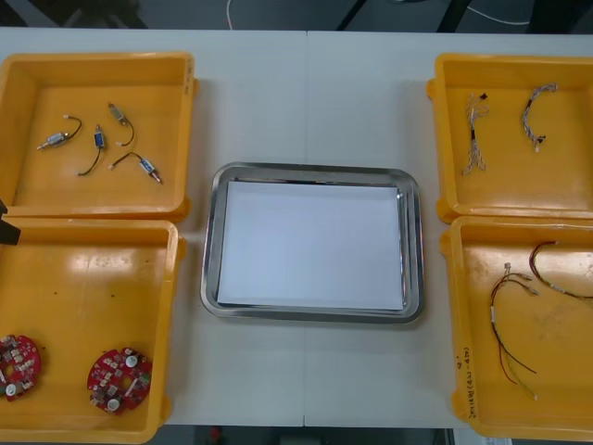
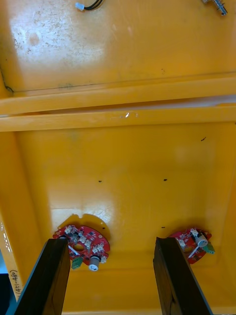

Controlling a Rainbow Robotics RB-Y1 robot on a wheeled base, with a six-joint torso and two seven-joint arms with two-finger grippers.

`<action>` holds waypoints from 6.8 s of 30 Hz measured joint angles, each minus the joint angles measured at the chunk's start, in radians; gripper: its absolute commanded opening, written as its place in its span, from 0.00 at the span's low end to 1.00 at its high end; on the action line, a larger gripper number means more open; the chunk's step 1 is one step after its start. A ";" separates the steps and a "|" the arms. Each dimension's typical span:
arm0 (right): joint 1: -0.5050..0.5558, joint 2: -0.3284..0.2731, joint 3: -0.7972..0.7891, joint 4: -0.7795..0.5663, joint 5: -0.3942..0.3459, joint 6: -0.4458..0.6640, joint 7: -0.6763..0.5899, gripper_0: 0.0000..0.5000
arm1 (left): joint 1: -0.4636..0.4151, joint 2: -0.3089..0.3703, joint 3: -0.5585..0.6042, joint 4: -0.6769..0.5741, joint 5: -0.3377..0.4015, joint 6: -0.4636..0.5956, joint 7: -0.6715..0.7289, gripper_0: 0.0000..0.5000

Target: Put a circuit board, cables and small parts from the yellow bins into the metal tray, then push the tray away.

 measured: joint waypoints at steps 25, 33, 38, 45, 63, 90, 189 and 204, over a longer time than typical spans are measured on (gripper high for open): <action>0.000 0.000 0.000 0.000 0.000 0.000 0.000 1.00 | 0.000 0.000 0.000 0.000 0.000 0.000 0.000 1.00; 0.000 0.000 0.000 0.000 0.000 0.000 0.000 1.00 | 0.000 0.000 0.000 0.000 0.000 0.000 0.000 1.00; 0.000 0.000 0.000 0.000 0.000 0.000 0.000 1.00 | 0.000 0.000 0.000 0.000 0.000 0.000 0.000 1.00; 0.000 0.000 0.000 0.000 0.000 0.000 0.000 1.00 | 0.000 0.000 0.000 0.000 0.000 0.000 0.000 1.00; 0.000 0.000 0.000 0.000 0.000 0.000 0.000 1.00 | 0.000 0.000 0.000 0.000 0.000 0.000 0.000 1.00; 0.000 0.000 0.000 0.000 0.000 0.000 0.000 1.00 | 0.006 -0.003 -0.001 0.000 0.000 0.000 0.000 1.00; 0.235 0.164 0.387 -0.022 0.378 -0.421 -0.001 1.00 | 0.744 0.533 -0.191 0.013 0.191 -0.858 -0.011 1.00; 0.245 0.241 0.402 0.003 0.436 -0.437 -0.001 1.00 | 0.586 0.535 -0.381 0.066 0.191 -0.859 -0.011 1.00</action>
